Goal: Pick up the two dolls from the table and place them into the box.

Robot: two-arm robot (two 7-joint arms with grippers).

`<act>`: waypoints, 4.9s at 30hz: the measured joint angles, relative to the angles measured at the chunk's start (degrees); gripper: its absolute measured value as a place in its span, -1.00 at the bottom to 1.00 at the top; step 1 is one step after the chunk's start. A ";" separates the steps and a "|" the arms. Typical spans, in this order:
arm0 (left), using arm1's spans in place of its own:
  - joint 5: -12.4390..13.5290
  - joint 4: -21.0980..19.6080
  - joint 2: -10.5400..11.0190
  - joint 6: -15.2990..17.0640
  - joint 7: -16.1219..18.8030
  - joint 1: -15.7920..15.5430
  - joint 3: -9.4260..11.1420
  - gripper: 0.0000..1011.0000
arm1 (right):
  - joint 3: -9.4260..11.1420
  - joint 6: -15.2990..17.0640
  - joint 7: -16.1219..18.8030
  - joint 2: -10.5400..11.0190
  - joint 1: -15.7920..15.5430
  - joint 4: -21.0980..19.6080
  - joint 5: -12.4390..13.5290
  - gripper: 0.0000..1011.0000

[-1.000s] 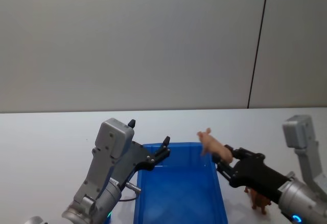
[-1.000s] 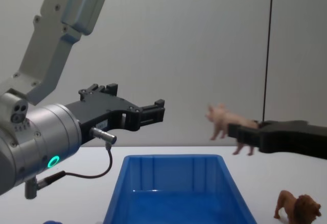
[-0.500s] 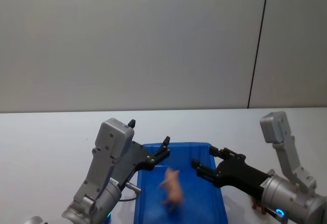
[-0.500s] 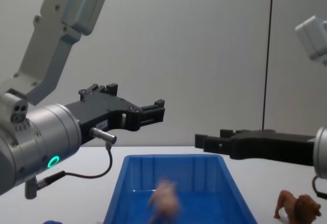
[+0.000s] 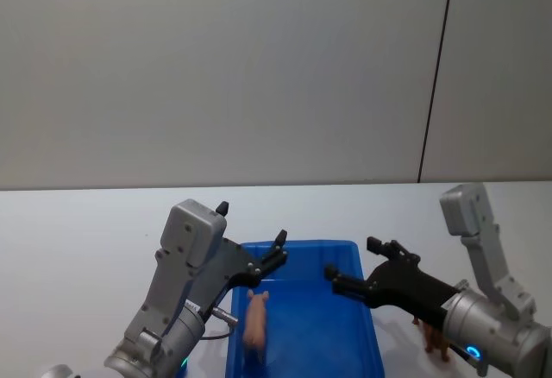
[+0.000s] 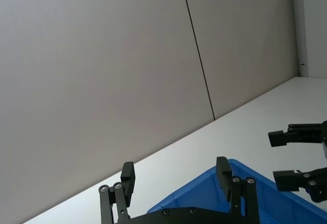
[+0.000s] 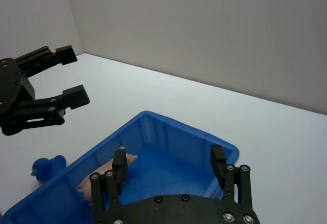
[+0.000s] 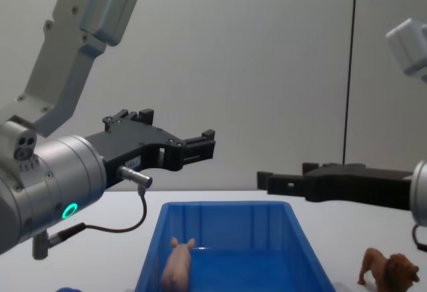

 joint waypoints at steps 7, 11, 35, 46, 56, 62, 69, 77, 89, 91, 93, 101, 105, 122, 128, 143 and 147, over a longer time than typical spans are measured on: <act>0.00 0.00 0.00 0.00 0.00 0.00 0.00 0.98 | 0.58 -0.75 -4.09 1.25 -1.98 -3.15 -0.36 0.98; 0.00 0.00 0.00 0.00 0.00 0.00 0.00 0.98 | 1.16 -1.21 -7.08 2.44 -3.78 -5.62 -0.53 0.98; 0.00 0.00 0.00 0.00 0.00 0.00 0.00 0.98 | 3.79 -0.18 -13.85 8.36 -12.20 -12.21 1.43 0.98; 0.00 0.00 0.00 0.00 0.00 0.00 0.00 0.98 | 3.99 0.22 -12.95 9.19 -13.77 -10.66 3.04 0.98; 0.00 0.00 0.00 0.00 0.00 0.00 0.00 0.98 | 3.81 0.51 -11.80 9.24 -13.91 -8.29 3.27 0.91; 0.00 0.00 0.00 0.00 0.00 0.00 0.00 0.98 | 3.57 0.41 -11.49 9.10 -13.72 -7.00 2.62 0.62; 0.00 0.00 0.00 0.00 0.00 0.00 0.00 0.98 | 3.23 -0.43 -11.44 8.78 -13.21 -5.40 1.24 0.17; 0.00 0.00 0.00 0.00 0.00 0.00 0.00 0.98 | 3.03 -1.47 -11.75 8.66 -13.11 -4.90 0.24 -0.18; 0.00 0.00 0.00 0.00 0.00 0.00 0.00 0.98 | 2.96 -4.13 -12.52 8.86 -13.44 -7.31 -1.36 -0.19; 0.00 0.00 0.00 0.00 0.00 0.00 0.00 0.98 | 2.97 -4.60 -12.49 8.87 -13.43 -7.81 -1.52 -0.19; 0.00 0.00 0.00 0.00 0.00 0.00 0.00 0.98 | 2.97 -5.32 -12.18 8.86 -13.28 -8.63 -1.67 -0.19; 0.00 0.00 0.00 0.00 0.00 0.00 0.00 0.98 | 2.56 -7.83 -9.23 7.94 -11.37 -11.01 -1.89 -0.19; 0.00 0.00 0.00 0.00 0.00 0.00 0.00 0.98 | 2.24 -8.81 -7.47 7.23 -10.11 -11.48 -2.05 -0.19; 0.00 0.00 0.00 0.00 0.00 0.00 0.00 0.98 | 0.14 -9.46 -1.46 3.35 -4.69 -8.41 -2.42 0.04; 0.00 0.00 0.00 0.00 0.00 0.00 0.00 0.98 | -0.40 -8.93 -0.66 2.37 -3.39 -5.98 -2.74 0.38; 0.00 0.00 0.00 0.00 0.00 0.00 0.00 0.98 | -0.58 -8.37 -3.37 1.97 -2.82 -3.29 -3.09 0.98; 0.00 0.00 0.00 0.00 0.00 0.00 0.00 0.98 | -0.26 -8.29 -5.92 2.54 -3.88 -4.31 -2.81 0.98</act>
